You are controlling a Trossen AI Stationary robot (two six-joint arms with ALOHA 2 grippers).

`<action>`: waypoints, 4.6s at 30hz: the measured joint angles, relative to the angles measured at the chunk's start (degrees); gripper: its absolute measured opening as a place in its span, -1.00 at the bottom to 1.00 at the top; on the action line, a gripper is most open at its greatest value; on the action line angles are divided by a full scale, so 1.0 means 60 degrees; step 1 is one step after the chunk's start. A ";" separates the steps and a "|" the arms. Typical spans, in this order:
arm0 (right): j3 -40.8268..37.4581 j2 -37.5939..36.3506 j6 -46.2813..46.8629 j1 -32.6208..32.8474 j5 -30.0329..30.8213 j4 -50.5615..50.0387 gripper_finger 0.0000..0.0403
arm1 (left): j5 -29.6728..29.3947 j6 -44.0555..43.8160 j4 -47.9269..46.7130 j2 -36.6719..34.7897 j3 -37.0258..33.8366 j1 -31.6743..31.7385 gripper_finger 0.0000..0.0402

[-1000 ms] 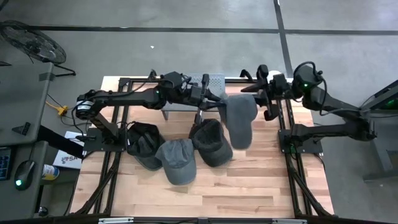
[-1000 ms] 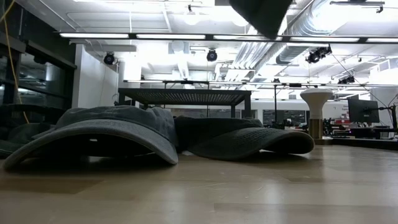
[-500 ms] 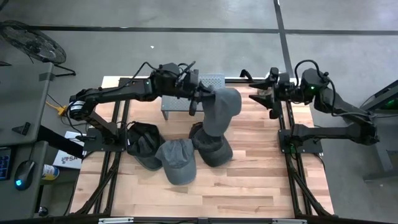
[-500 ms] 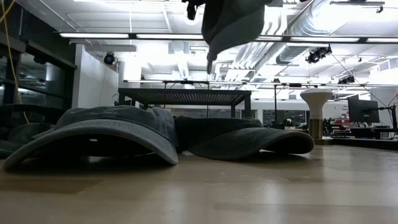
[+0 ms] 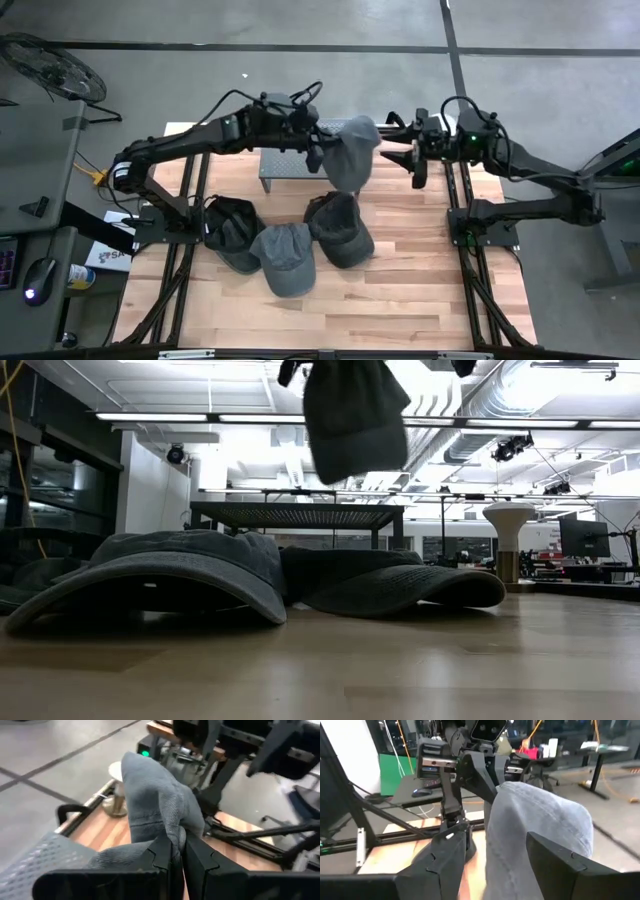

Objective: Pick & Place hat
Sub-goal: Put the right gray cap on the shelf

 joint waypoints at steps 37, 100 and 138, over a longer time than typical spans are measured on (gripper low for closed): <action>0.4216 0.3920 -0.3434 0.1181 0.1486 -0.2968 -0.01 | 0.0615 -0.1494 -0.1629 0.0413 0.0460 0.0002 -0.90; 1.0353 0.8366 -0.4037 0.0903 0.0431 -1.0219 -0.55 | 0.1325 -0.0659 -0.1282 0.0405 0.0460 -0.0001 -0.90; 1.0721 0.8351 -0.3985 0.0245 -0.0044 -0.9796 -0.98 | 0.1131 0.3656 -0.2516 -0.1645 0.0460 0.0002 -0.47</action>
